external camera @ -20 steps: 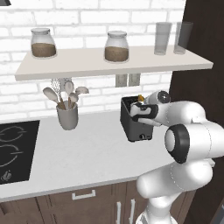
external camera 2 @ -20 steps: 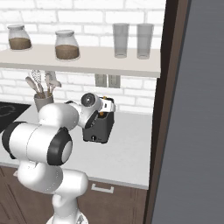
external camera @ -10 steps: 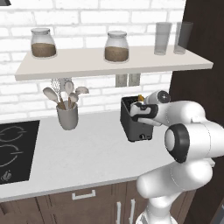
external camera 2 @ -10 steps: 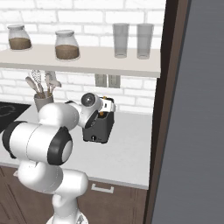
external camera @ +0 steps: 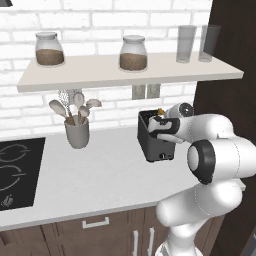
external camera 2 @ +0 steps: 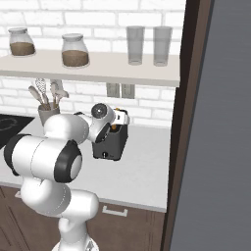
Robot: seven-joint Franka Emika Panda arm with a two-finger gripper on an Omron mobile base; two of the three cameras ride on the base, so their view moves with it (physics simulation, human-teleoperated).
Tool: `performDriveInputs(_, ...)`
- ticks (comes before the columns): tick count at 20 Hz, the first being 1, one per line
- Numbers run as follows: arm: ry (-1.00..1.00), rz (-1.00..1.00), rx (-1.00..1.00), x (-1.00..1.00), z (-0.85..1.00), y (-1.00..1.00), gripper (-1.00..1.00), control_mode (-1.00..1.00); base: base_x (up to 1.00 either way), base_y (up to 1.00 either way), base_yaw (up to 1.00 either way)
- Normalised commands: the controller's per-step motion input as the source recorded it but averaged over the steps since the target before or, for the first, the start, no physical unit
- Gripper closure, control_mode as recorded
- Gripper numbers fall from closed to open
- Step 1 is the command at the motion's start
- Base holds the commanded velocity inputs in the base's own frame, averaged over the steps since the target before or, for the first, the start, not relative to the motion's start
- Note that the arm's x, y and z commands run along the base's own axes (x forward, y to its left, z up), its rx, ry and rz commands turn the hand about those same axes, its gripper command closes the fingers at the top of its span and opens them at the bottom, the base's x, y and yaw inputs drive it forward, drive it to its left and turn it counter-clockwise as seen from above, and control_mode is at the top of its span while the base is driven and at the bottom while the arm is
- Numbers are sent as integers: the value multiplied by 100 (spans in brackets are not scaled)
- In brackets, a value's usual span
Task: Start the toaster. Once the lever pops up, take the bread to the plate on the dining counter.
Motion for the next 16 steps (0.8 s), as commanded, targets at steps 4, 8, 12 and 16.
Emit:
performDriveInputs(4,0,0,0,0,0,0,100,-100,0,0,0)
performDriveInputs(8,0,0,0,0,0,0,100,-100,0,0,0)
performDriveInputs(12,0,0,0,0,0,0,100,-100,0,0,0)
performDriveInputs(16,0,0,0,0,0,0,100,-100,0,0,0)
